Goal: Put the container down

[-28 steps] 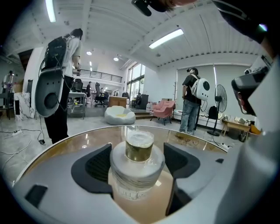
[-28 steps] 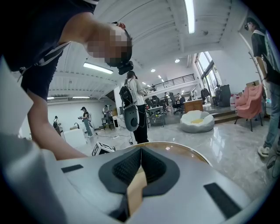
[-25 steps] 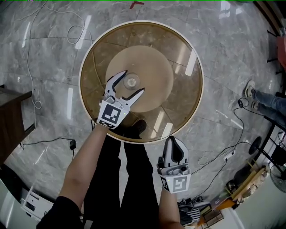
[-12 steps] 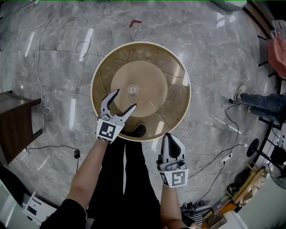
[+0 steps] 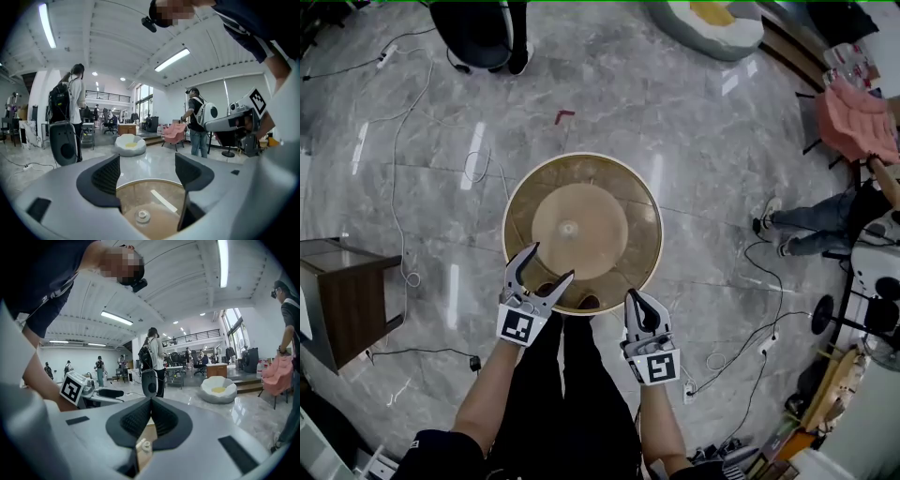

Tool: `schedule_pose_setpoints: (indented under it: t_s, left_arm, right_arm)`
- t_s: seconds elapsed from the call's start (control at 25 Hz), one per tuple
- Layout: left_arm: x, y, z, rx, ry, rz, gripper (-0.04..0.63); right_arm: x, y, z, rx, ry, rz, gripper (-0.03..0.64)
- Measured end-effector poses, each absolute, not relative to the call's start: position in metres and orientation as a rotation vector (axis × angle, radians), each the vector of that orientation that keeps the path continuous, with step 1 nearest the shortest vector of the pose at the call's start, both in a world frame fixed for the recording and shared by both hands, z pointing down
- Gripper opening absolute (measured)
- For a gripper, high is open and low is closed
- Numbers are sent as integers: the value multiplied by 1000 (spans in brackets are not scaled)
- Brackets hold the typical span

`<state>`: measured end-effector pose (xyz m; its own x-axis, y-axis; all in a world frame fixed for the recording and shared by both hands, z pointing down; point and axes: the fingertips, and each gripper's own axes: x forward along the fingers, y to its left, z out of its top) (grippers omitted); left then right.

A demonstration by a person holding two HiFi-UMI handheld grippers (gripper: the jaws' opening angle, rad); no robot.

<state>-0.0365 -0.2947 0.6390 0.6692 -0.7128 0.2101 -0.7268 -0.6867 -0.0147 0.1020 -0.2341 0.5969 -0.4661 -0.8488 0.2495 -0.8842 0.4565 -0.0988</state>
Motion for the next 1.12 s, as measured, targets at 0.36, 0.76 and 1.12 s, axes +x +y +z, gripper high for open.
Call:
schedule_pose_setpoints:
  t_s: [0.36,0.76,1.12]
  left_arm:
    - [-61,-274,548,2799,-1213,313,345]
    - [-48,-238,473,2867,-1150,247,345]
    - [-59,-220,449,2838,-1209,125,79]
  right_arm:
    - [89,-238,492,1518,-2597,140,29]
    - [94,-207,445,1486,-2564,1,29]
    - [93,-194,433,1518,-2564,27,29]
